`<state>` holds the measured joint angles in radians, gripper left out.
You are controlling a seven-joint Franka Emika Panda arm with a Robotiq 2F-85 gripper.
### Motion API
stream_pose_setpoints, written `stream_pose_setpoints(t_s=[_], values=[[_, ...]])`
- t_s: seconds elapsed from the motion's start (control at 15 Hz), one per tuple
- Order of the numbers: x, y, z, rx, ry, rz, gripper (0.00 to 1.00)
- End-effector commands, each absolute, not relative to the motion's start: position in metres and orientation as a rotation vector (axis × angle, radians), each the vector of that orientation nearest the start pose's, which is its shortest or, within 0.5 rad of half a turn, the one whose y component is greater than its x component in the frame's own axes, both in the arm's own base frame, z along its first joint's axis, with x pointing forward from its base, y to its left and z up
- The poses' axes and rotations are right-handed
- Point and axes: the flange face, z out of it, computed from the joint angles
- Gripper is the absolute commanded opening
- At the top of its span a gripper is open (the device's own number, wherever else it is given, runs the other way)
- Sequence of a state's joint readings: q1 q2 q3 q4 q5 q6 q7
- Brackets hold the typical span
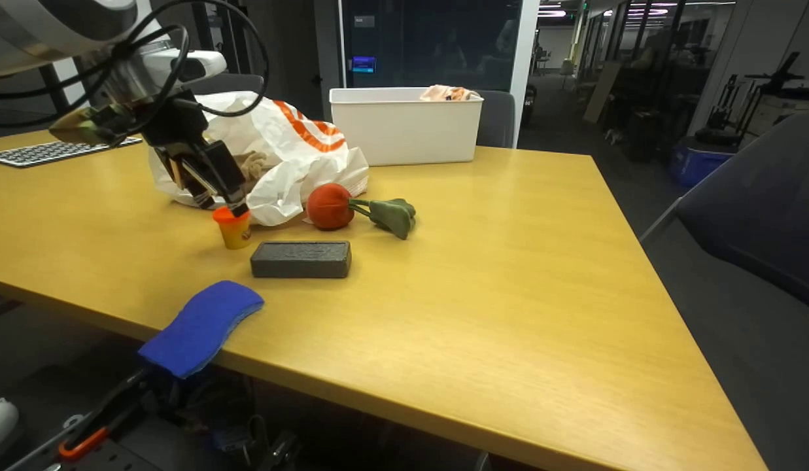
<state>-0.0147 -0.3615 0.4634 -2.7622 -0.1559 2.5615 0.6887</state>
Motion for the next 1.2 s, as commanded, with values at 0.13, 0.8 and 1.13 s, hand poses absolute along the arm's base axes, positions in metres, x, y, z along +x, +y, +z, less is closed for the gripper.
stream_pose_setpoints(t_s=[0.13,0.8,1.13], values=[[0.368,0.147,0.310,-3.257,0.198,-0.411,0.75],[0.367,0.154,0.336,-3.209,0.205,-0.503,0.23],[0.341,0.206,0.396,-3.119,-0.026,-0.769,0.23]])
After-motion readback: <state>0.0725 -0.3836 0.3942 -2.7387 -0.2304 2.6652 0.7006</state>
